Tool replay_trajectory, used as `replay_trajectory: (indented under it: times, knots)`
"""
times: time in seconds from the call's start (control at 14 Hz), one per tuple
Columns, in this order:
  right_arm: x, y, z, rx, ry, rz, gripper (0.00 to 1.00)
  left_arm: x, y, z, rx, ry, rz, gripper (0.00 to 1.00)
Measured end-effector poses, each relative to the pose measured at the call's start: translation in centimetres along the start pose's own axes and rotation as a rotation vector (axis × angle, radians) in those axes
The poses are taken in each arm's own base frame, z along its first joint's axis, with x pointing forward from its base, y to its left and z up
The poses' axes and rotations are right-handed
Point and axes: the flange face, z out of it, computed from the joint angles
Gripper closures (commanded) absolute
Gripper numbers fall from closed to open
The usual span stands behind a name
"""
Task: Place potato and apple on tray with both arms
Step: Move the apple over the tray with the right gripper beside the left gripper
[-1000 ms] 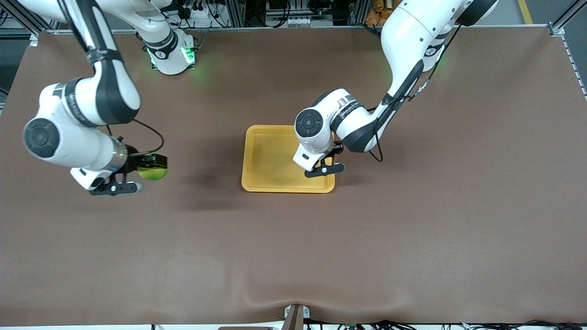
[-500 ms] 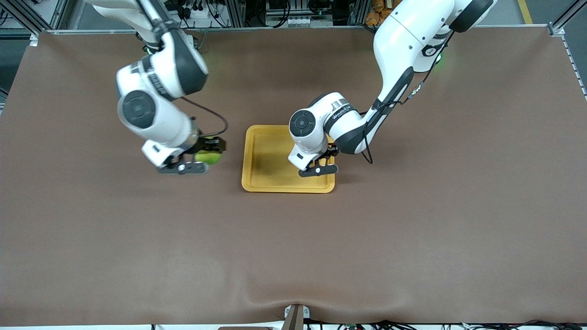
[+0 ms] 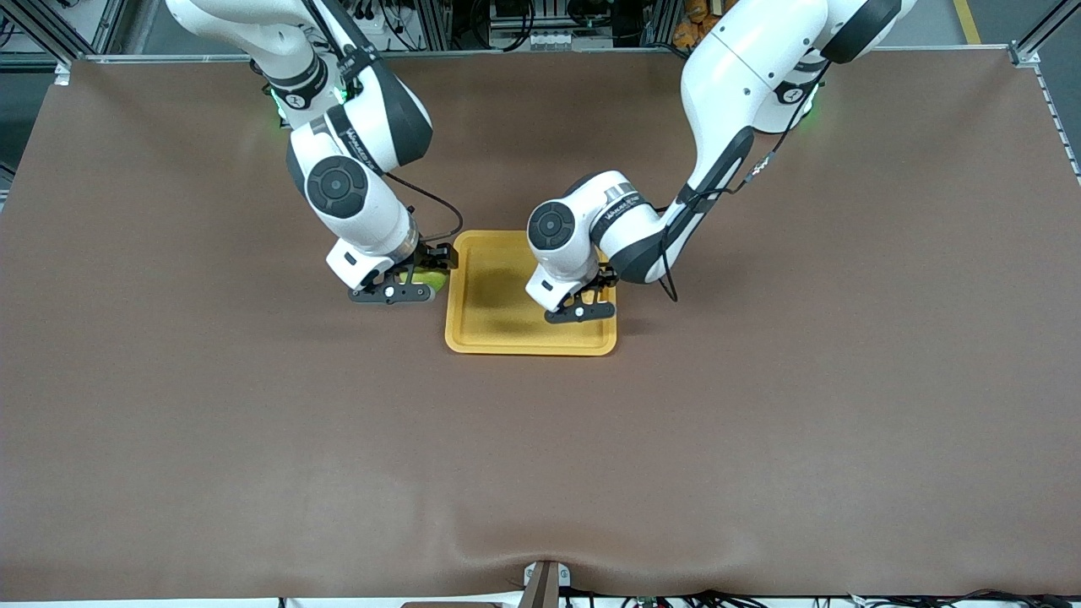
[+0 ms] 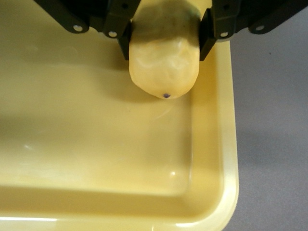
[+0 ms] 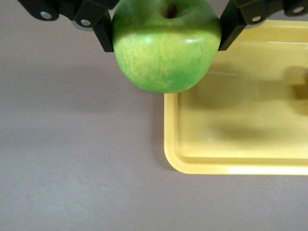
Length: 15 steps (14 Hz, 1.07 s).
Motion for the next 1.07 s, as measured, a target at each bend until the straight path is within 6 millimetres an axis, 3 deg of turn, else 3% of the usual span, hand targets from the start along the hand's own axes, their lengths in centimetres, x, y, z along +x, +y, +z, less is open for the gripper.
replay_trajectory:
  times: [0.07, 0.14, 0.21, 0.29, 0.36, 0.57, 0.79, 1.07]
  knots:
    - [-0.5, -0.4, 0.7, 0.000, 0.004, -0.010, 0.54, 0.1, -0.1, 0.0, 0.000, 0.000, -0.001, 0.80]
    - [-0.9, -0.9, 1.5, -0.004, 0.001, -0.020, 0.54, 0.1, -0.1, 0.0, -0.001, 0.000, -0.003, 0.64]
    - [-1.2, -1.3, 2.1, -0.007, -0.001, -0.029, 0.54, 0.2, -0.1, 0.0, -0.001, 0.000, -0.004, 0.46]
    - [-1.3, -1.7, 2.7, -0.007, 0.001, -0.036, 0.54, 0.2, -0.1, 0.0, -0.001, 0.000, -0.013, 0.17]
    - [-1.2, -1.9, 3.4, -0.006, 0.005, -0.038, 0.54, 0.2, -0.1, 0.0, -0.001, 0.000, -0.031, 0.00]
    - [-0.8, -1.8, 5.6, -0.011, 0.002, -0.006, 0.54, 0.3, -0.1, -0.1, -0.001, 0.001, -0.072, 0.00]
    - [-1.2, -3.3, 7.6, -0.008, 0.014, 0.054, 0.52, 0.9, -0.3, -0.6, -0.011, 0.008, -0.083, 0.00]
    - [-2.3, -5.1, 9.4, -0.012, 0.016, 0.105, 0.46, 2.0, -1.4, -3.3, -0.014, 0.028, -0.104, 0.00]
